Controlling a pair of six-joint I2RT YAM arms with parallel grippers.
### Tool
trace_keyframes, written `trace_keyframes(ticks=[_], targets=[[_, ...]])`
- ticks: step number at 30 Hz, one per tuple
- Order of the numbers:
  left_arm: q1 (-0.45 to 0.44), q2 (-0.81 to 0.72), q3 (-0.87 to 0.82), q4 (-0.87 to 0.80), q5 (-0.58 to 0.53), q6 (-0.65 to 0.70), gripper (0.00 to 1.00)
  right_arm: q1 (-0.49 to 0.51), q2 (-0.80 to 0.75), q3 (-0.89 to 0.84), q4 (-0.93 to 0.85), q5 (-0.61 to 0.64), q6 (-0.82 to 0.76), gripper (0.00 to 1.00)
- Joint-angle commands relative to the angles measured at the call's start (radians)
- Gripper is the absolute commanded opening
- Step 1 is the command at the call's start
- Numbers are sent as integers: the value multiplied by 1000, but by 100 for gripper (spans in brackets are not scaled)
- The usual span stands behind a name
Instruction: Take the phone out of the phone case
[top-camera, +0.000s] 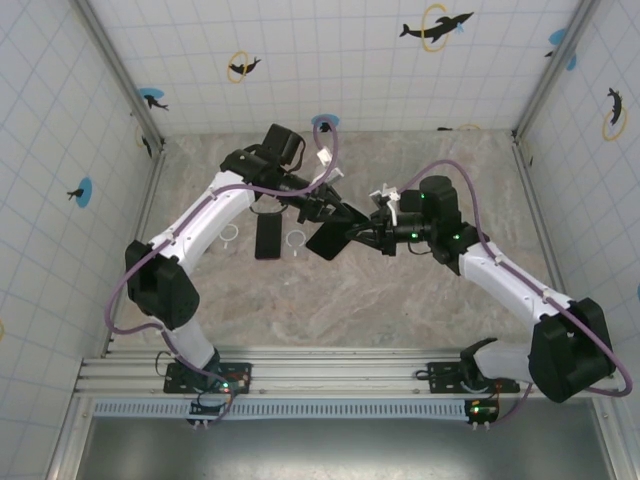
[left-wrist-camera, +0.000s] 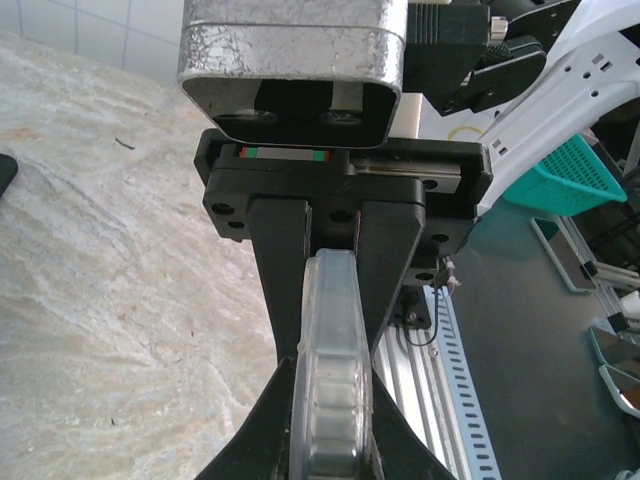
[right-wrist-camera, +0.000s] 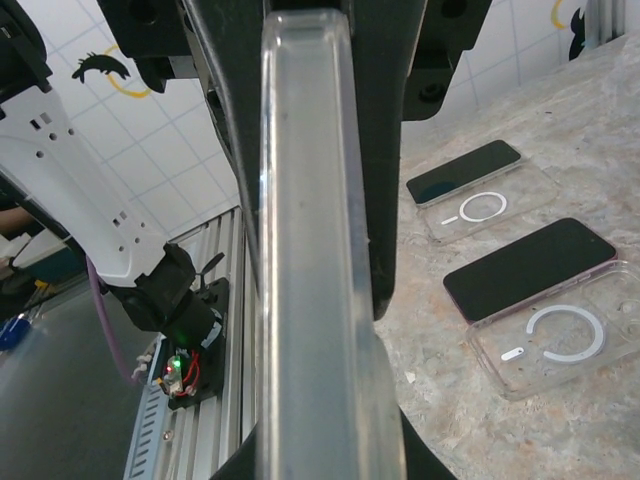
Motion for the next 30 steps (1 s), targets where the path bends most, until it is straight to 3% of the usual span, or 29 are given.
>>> trace_keyframes(ticks=[1, 9, 17, 21, 23, 27, 30], targets=[[-1, 7, 26, -57, 43, 26, 6, -3, 3, 47, 55, -20, -8, 7], [9, -4, 18, 32, 58, -53, 0, -2, -1, 30, 63, -9, -8, 22], [34, -65, -79, 281, 54, -263, 0, -4, -16, -3, 77, 19, -6, 31], [39, -128, -204, 544, 20, -469, 0, -23, -57, -60, 160, 62, 61, 52], [38, -171, -309, 775, 7, -642, 0, -38, -80, -114, 271, 79, 153, 60], [33, -236, -490, 1164, -101, -985, 1, -48, -129, -231, 472, 142, 348, 64], [10, -241, -503, 1187, -192, -1052, 2, -47, -167, -322, 624, 220, 487, 66]])
